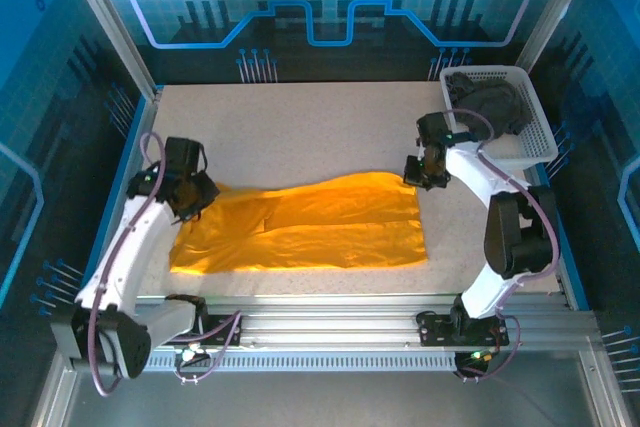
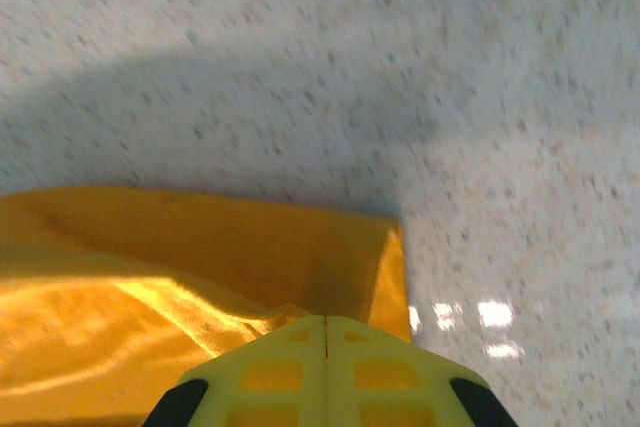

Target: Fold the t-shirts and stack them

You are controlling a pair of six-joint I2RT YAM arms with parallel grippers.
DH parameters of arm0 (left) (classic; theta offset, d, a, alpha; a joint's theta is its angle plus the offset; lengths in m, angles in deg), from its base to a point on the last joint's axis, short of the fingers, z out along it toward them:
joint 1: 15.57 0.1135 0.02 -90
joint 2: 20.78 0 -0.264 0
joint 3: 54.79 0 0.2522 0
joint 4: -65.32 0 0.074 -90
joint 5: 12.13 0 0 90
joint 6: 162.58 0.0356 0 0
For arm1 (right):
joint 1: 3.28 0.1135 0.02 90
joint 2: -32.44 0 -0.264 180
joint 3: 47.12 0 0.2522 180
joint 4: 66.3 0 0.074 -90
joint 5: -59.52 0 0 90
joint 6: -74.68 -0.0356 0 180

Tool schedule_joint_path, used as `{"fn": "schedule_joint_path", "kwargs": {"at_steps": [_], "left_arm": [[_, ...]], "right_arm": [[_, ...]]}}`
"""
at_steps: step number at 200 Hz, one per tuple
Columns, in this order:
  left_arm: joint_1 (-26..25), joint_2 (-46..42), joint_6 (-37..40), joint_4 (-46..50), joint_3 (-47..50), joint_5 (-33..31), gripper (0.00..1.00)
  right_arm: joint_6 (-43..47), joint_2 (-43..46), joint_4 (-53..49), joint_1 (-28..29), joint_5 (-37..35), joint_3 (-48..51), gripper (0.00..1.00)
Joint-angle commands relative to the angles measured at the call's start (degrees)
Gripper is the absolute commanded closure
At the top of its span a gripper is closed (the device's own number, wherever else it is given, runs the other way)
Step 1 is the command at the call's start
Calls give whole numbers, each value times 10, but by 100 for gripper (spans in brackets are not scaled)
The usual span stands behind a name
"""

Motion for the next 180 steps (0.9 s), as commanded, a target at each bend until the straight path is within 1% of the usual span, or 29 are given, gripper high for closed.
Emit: {"fn": "schedule_joint_path", "kwargs": {"at_steps": [1, 17, 44, 101, 153, 180], "left_arm": [[-2, -40, -42, 55, 47, -31, 100], [-1, -61, -61, 66, 73, -37, 100], [-1, -71, -73, 82, 90, -58, 100], [-1, -82, -60, 98, 82, -92, 100], [-2, -92, -62, 102, 99, -89, 100], [-2, -83, -71, 89, 112, -75, 100]], "right_arm": [[-12, 23, -4, 6, -15, 35, 100], [-13, 29, -14, 5, -28, 50, 100], [-13, 32, -28, 5, -42, 61, 100], [-7, 42, -46, 16, -52, 67, 100], [-17, 59, -57, 30, -60, 84, 100], [-24, 61, -58, 32, -68, 100, 100]]}}
